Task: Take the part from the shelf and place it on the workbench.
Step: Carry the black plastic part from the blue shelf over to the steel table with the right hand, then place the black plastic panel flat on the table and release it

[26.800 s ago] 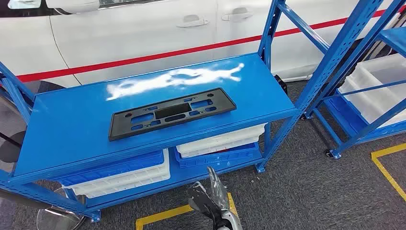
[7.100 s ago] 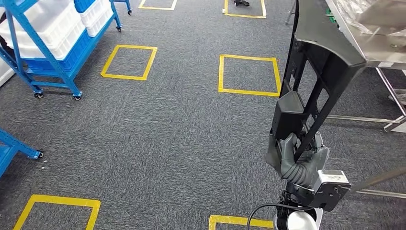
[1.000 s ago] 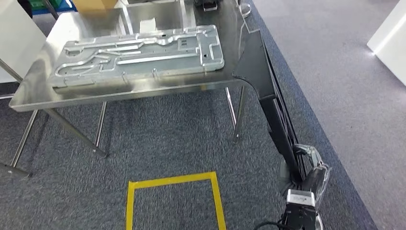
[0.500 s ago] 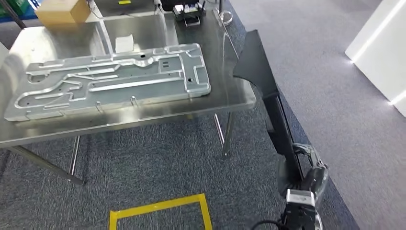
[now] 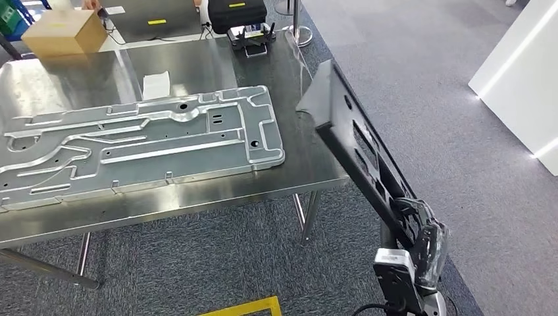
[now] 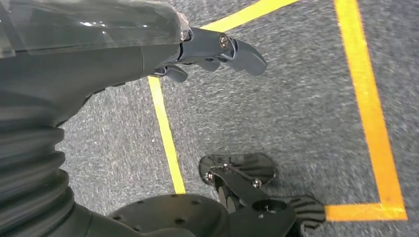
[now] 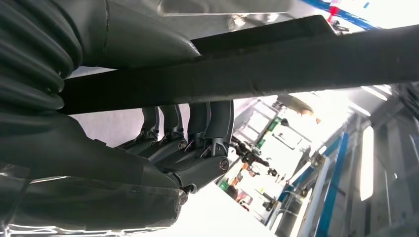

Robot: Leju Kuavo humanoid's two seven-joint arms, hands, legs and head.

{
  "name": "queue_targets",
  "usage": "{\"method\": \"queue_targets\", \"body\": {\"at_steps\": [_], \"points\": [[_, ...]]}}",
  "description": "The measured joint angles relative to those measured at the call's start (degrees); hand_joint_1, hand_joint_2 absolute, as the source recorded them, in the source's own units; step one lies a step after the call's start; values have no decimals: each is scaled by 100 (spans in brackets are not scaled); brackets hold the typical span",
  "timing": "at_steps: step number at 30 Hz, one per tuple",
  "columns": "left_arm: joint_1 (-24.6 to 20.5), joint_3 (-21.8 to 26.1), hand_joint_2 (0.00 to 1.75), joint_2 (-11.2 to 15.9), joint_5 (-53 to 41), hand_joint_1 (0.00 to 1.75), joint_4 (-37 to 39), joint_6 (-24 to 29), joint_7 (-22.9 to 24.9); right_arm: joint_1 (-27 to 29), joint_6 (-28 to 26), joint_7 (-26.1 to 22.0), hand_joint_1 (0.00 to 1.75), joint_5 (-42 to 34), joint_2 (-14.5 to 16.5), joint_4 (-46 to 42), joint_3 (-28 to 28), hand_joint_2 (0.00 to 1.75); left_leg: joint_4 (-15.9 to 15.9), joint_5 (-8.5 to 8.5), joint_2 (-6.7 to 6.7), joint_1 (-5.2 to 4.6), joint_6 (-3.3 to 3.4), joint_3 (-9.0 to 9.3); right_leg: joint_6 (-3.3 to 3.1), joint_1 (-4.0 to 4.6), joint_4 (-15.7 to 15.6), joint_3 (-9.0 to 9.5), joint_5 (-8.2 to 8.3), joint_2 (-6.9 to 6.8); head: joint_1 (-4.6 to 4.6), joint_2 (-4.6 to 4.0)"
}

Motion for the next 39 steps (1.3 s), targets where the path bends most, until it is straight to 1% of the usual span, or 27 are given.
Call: {"method": "queue_targets", "body": {"at_steps": [1, 2, 3, 4, 5, 6, 7, 8, 9, 10, 11, 12, 13, 14, 16, 17, 20, 22, 24, 26, 27, 29, 30, 31, 35, 37, 39], "points": [[-13, 3, 175, 2, -38, 0, -3, -7, 7, -92, 64, 131, 175, 193, -31, 79, 8, 175, 236, -48, 10, 16, -52, -135, -15, -31, -57, 57, -7, -2, -18, -1], [-25, 4, 175, 2, -90, 0, -5, -18, 14, -241, 152, 289, 175, 408, -64, 212, 31, 175, 527, -167, 23, 56, -110, -310, -24, -50, -97, 105, -18, -2, -32, -1], [-38, 3, 175, -7, -139, 0, -5, -32, 23, -447, 255, 456, 175, 615, -104, 382, 68, 175, 824, -349, 37, 107, -171, -512, -27, -65, -119, 137, -32, 6, -52, -1], [-51, 2, 175, -7, -188, 0, -5, -48, 32, -684, 361, 633, 175, 820, -143, 586, 119, 175, 1053, -511, 46, 164, -218, -704, -19, -83, -126, 160, -49, 19, -57, -1], [-66, 2, 175, -7, -228, 0, -5, -64, 38, -912, 449, 796, 175, 1005, -179, 796, 178, 175, 1155, -579, 54, 212, -258, -844, -1, -103, -126, 186, -71, 32, -57, 0], [-76, 2, 175, -6, -260, 0, -5, -77, 42, -1105, 511, 925, 175, 1157, -204, 988, 244, 175, 1073, -494, 64, 256, -294, -900, 25, -127, -125, 221, -99, 37, -58, 0], [-82, 2, 175, -6, -284, 0, -5, -87, 42, -1273, 554, 1022, 175, 1279, -218, 1157, 314, 175, 818, -273, 77, 295, -330, -870, 56, -151, -122, 264, -126, 36, -58, 0], [-85, 2, 175, -6, -306, 0, -5, -97, 40, -1438, 597, 1107, 175, 1385, -225, 1331, 399, 175, 440, 31, 92, 332, -366, -778, 89, -172, -120, 304, -153, 32, -58, 0], [-87, 1, 175, -7, -330, 0, -5, -105, 38, -1612, 644, 1182, 175, 1471, -228, 1503, 492, 175, 99, 237, 103, 349, -392, -693, 124, -187, -113, 336, -169, 31, -61, -1], [-97, 1, 175, -8, -348, 0, -5, -115, 36, -1783, 685, 1247, 175, 1535, -229, 1669, 588, 175, -136, 336, 114, 351, -393, -638, 163, -192, -109, 347, -177, 32, -65, -1], [-111, 0, 175, -9, -368, 0, -5, -123, 34, -1939, 723, 1315, 175, 1590, -229, 1839, 691, 175, -254, 388, 116, 343, -372, -624, 208, -189, -109, 350, -183, 33, -65, -1], [-123, -1, 175, -10, -386, 0, -5, -128, 34, -2066, 746, 1369, 175, 1633, -228, 1986, 790, 175, -264, 379, 113, 337, -339, -640, 243, -181, -105, 351, -197, 31, -68, -1], [-133, -1, 175, -13, -400, 0, -5, -131, 35, -2163, 760, 1417, 175, 1671, -228, 2117, 887, 175, -266, 426, 109, 338, -313, -639, 220, -175, -112, 351, -225, 27, -65, 0], [-136, -1, 175, -16, -413, 0, -5, -129, 40, -2235, 769, 1463, 175, 1707, -228, 2235, 979, 175, -274, 492, 98, 339, -296, -635, 142, -170, -114, 356, -230, 19, -63, 0], [-137, -1, 175, -21, -432, 0, -5, -121, 64, -2334, 772, 1544, 175, 1763, -228, 2442, 1132, 175, -278, 528, 80, 329, -277, -630, -61, -165, -130, 363, -218, 10, -62, 0], [-138, -1, 175, -22, -442, 0, -5, -115, 81, -2369, 770, 1580, 175, 1779, -228, 2523, 1188, 175, -279, 536, 68, 320, -256, -637, -116, -162, -143, 366, -189, 6, -63, 0], [-134, -1, 175, -23, -472, 0, -5, -103, 128, -2425, 757, 1626, 175, 1794, -229, 2678, 1287, 175, -278, 543, 46, 305, -211, -649, -142, -167, -191, 390, -164, 2, -62, -1], [-131, -1, 175, -23, -487, 0, -5, -103, 157, -2466, 741, 1643, 175, 1831, -237, 2746, 1313, 175, -277, 542, 45, 292, -187, -658, -133, -177, -212, 394, -148, 2, -62, -1], [-129, -1, 175, -24, -508, 0, -5, -108, 179, -2526, 730, 1684, 175, 1881, -244, 2796, 1328, 175, -274, 541, 47, 280, -167, -668, -98, -187, -230, 391, -131, 2, -62, 0], [-130, -1, 175, -25, -524, 0, -5, -115, 186, -2614, 734, 1718, 175, 1903, -247, 2838, 1339, 175, -269, 539, 48, 271, -153, -678, -16, -198, -247, 389, -119, 1, -62, 0], [-131, -1, 175, -25, -527, 0, -5, -120, 187, -2663, 740, 1728, 175, 1911, -250, 2859, 1343, 175, -266, 537, 49, 267, -148, -682, 58, -206, -257, 390, -115, 1, -63, 0], [-133, 0, 175, -25, -527, 0, -5, -130, 183, -2757, 750, 1762, 175, 1949, -259, 2896, 1347, 175, -259, 534, 50, 262, -139, -692, 236, -223, -277, 392, -109, 0, -63, 0], [-135, 0, 175, -25, -527, 0, -5, -137, 177, -2798, 751, 1786, 175, 1969, -268, 2912, 1349, 175, -256, 533, 51, 260, -138, -696, 304, -230, -284, 391, -107, -1, -64, 0], [-136, 1, 175, -25, -527, 0, -5, -142, 168, -2833, 747, 1806, 175, 1976, -280, 2923, 1351, 175, -254, 533, 51, 260, -138, -699, 344, -234, -288, 389, -106, -1, -64, 0], [-134, 9, 175, -25, -508, 0, -5, -150, 118, -2839, 524, 1648, 175, 1516, -348, 2822, 1305, 175, -253, 533, 52, 260, -138, -700, 386, -235, -285, 380, -113, -4, -64, 0], [-128, 24, 175, -25, -498, 0, -5, -149, 84, -2713, 173, 1306, 175, 972, -387, 2577, 1213, 175, -255, 533, 50, 261, -139, -700, 405, -234, -282, 378, -118, -9, -64, 0], [-115, 45, 175, -25, -497, 0, -5, -132, 64, -2486, -166, 703, 175, 231, -408, 2139, 1067, 175, -259, 531, 49, 262, -141, -700, 411, -234, -277, 375, -123, -13, -64, 0]]}}
